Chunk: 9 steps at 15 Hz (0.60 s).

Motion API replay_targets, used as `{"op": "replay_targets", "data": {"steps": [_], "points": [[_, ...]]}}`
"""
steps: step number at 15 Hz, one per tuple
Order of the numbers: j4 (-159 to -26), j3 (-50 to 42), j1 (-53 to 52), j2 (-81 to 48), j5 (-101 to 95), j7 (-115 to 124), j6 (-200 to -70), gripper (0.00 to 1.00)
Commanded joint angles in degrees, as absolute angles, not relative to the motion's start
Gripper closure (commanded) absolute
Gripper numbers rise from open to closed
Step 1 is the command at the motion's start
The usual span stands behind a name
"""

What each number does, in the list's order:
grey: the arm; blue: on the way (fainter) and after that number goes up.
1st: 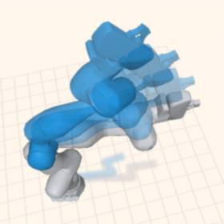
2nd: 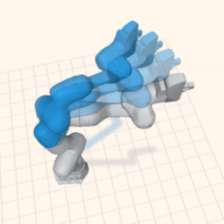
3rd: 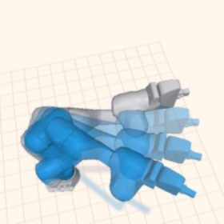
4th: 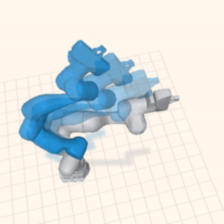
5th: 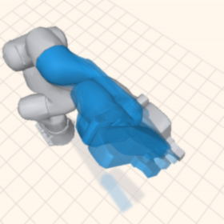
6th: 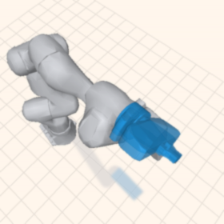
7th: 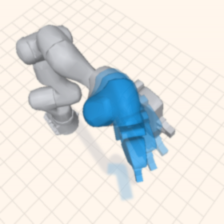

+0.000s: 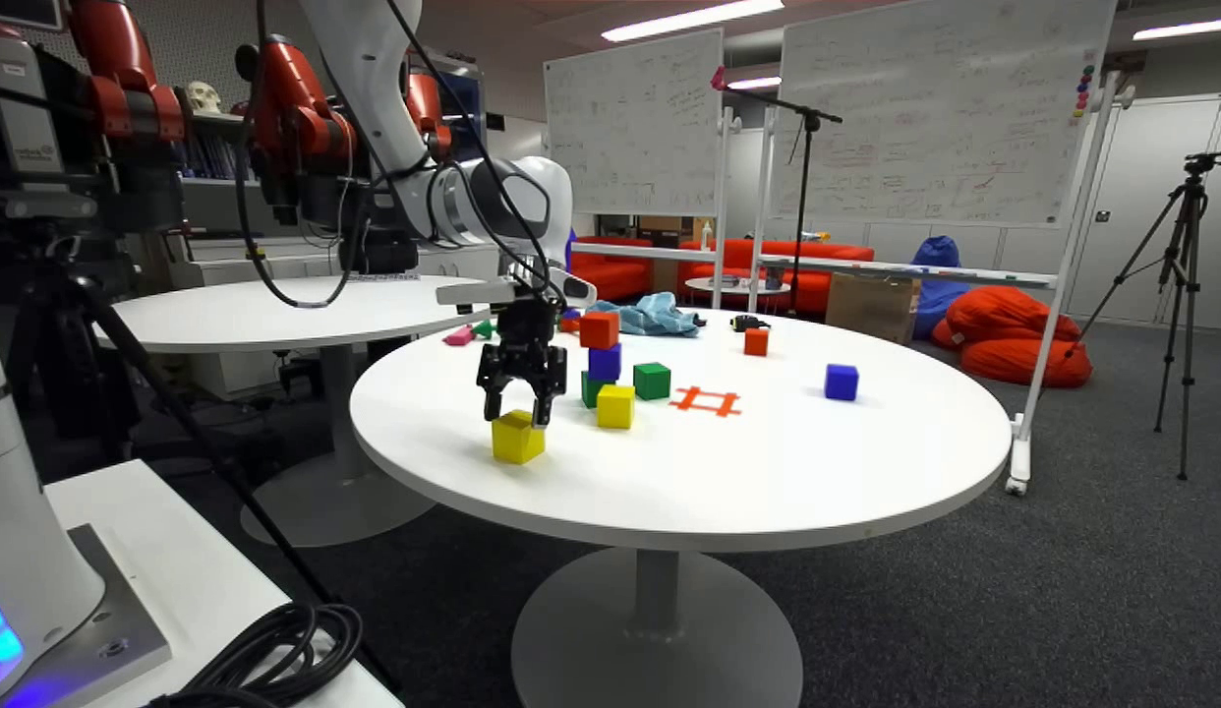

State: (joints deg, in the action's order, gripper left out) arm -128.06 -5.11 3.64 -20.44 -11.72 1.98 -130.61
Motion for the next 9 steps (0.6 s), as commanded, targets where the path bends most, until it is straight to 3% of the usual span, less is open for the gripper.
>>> {"op": "replay_targets", "data": {"steps": [1,2,3,9], "points": [[-127.16,-5.08,3.35,-21.77,-12.15,0.71,-131.60,0.00],[-127.16,-5.06,3.33,-21.80,-12.19,0.68,-131.79,0.25],[-127.15,-5.02,3.34,-21.82,-12.16,0.65,-131.96,0.26],[-126.84,-4.93,2.78,-21.79,-12.34,1.00,-132.02,0.69]]}}
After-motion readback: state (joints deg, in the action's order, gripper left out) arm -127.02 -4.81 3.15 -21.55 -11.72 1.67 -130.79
